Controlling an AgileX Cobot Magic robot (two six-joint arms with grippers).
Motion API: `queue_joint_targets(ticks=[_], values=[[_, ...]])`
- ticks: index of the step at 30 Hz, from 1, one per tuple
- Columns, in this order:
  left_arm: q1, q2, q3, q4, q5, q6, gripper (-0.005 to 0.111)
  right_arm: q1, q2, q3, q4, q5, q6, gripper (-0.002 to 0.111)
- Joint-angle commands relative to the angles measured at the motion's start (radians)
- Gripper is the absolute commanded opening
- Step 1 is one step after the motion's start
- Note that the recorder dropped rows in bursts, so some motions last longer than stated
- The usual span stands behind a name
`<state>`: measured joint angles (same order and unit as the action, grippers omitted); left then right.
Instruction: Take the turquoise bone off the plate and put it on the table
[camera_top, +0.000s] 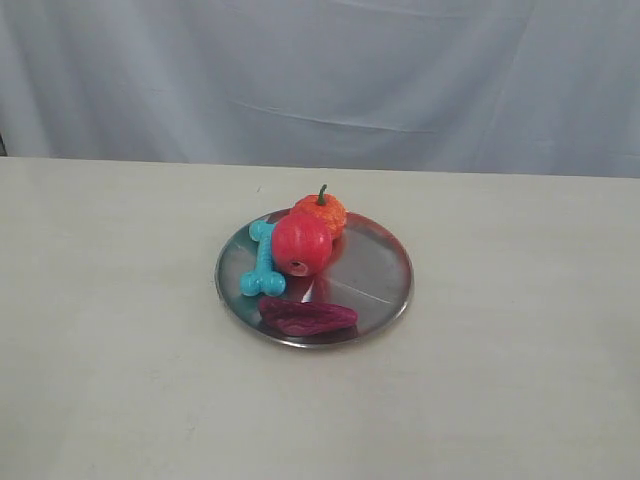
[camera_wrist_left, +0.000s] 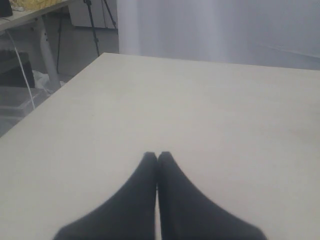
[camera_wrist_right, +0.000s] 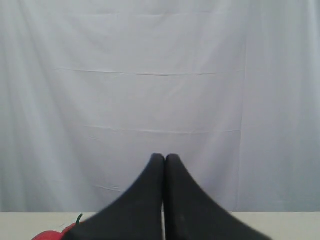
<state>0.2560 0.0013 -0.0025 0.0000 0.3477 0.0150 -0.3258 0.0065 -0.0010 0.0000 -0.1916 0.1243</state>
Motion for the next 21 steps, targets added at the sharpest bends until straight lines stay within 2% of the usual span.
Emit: queue_joint_targets(ticks=[1,3,7,10,13,16,21], values=[[0.0,-0.001,0.003,0.0,-0.005,-0.004,0.0,0.005,-0.007,0.001,0.0,-0.079,0.036,0.0],[0.0,-0.001,0.003,0.0,-0.005,-0.004,0.0,0.005,-0.007,0.001,0.0,-0.186,0.138,0.0],[0.0,-0.001,0.003,0.0,-0.005,-0.004,0.0,0.005,-0.007,0.001,0.0,-0.295,0.489,0.0],[0.0,-0.001,0.003,0.0,-0.005,-0.004,0.0,0.005,-0.007,0.001,-0.035,-0.323,0.516,0.0],[0.0,-0.001,0.003,0.0,-0.005,-0.004,0.0,0.005,-0.007,-0.054,-0.17,-0.248,0.541,0.0],[0.0,-0.001,0.003,0.0,-0.005,-0.004,0.0,0.005,-0.006,-0.149,-0.269,-0.099,0.662,0.0],[0.0,-0.001,0.003,0.0,-0.005,-0.004,0.0,0.011,0.128,-0.312,-0.391,0.017,0.769,0.0]])
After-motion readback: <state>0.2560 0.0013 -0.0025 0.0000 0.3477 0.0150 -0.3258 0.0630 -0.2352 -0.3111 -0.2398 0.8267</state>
